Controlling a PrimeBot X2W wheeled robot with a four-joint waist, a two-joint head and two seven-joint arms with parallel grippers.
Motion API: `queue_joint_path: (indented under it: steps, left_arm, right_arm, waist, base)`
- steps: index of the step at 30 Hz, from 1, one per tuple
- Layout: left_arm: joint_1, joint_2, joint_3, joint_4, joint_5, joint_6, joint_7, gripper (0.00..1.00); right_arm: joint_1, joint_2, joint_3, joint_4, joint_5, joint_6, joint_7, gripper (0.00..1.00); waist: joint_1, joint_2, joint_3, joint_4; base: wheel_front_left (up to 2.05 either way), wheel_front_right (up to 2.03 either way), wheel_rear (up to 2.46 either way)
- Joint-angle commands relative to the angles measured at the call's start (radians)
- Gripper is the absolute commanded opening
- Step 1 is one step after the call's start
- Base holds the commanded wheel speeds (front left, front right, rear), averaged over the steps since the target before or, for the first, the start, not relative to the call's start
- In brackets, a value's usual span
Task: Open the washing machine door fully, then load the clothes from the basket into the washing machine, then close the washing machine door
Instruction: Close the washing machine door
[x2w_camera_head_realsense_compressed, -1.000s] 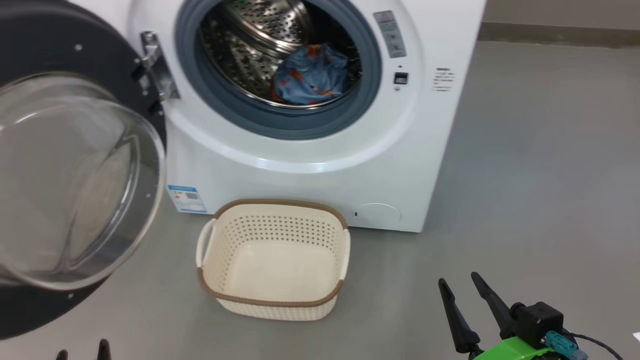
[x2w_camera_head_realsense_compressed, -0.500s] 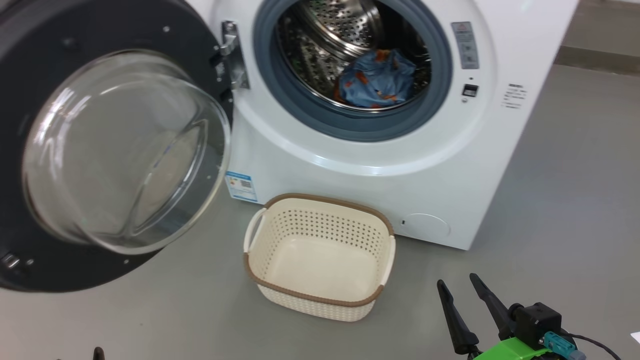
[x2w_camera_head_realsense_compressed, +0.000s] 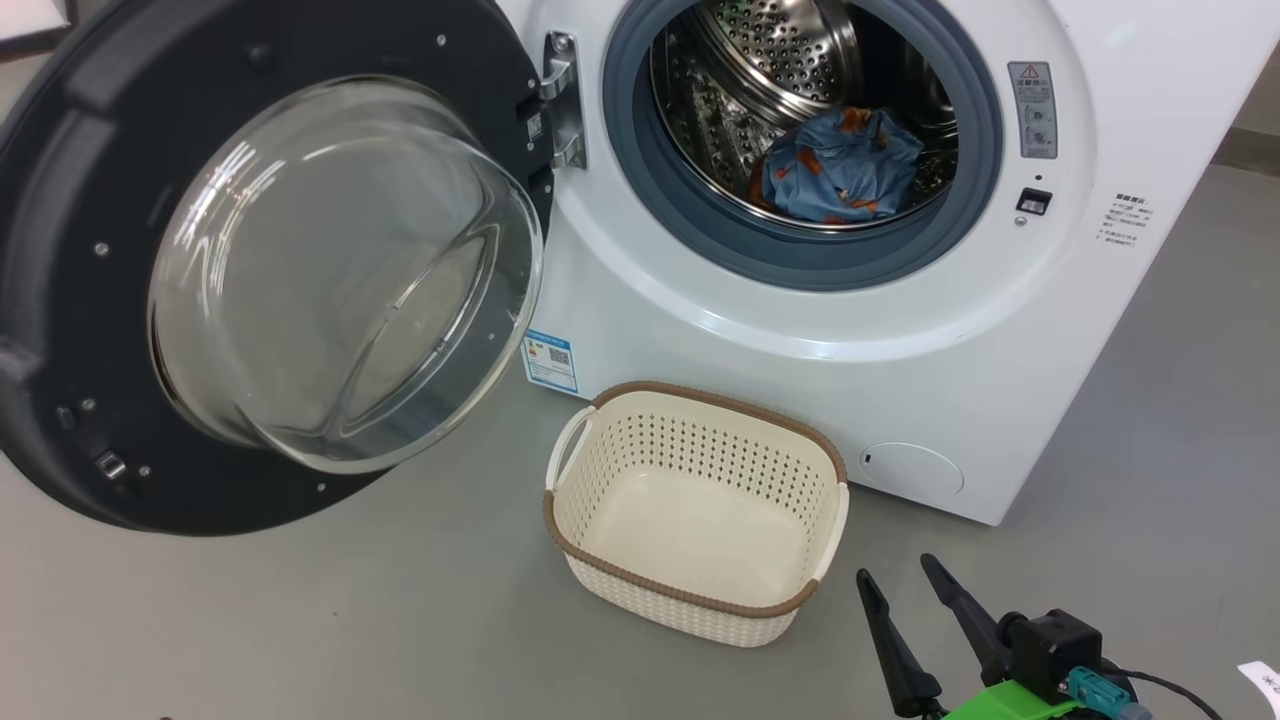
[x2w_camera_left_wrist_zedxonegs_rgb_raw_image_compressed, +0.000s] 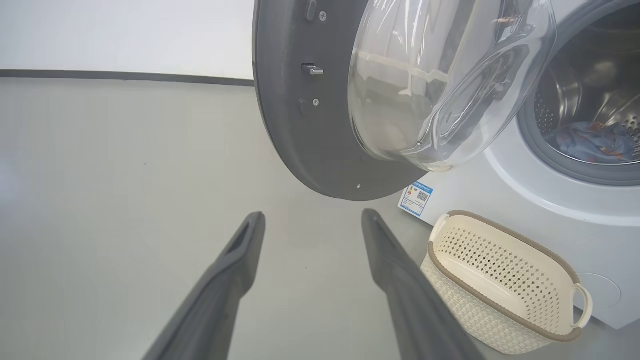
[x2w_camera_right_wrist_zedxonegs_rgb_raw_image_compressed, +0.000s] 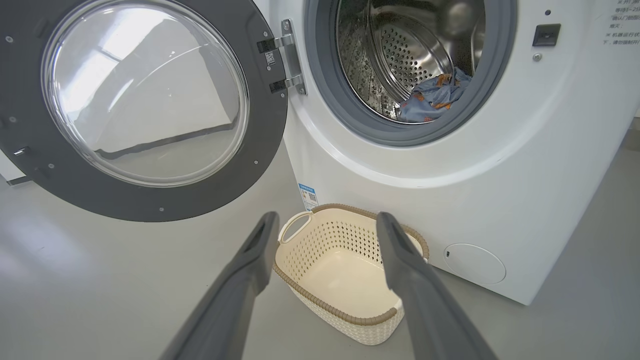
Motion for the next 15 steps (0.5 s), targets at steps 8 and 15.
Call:
queue_joint_path:
  steps: [8,15]
  left_arm:
    - [-0.016,0.006,0.037,-0.028,-0.022,0.02,-0.006,1.0]
    - [-0.013,0.006,0.033,-0.03,-0.022,0.023,-0.006,1.0]
  right_arm:
    - [-0.045,0.0,0.035,-0.008,-0.016,0.002,-0.005,1.0]
    - [-0.042,0.0,0.033,-0.006,-0.015,0.002,-0.005,1.0]
  waist:
    - [0.0,0.0,0.005,0.003]
    - [0.0,0.0,0.002,-0.001]
  base:
    - [0.0,0.0,0.0]
    - [0.0,0.0,0.0]
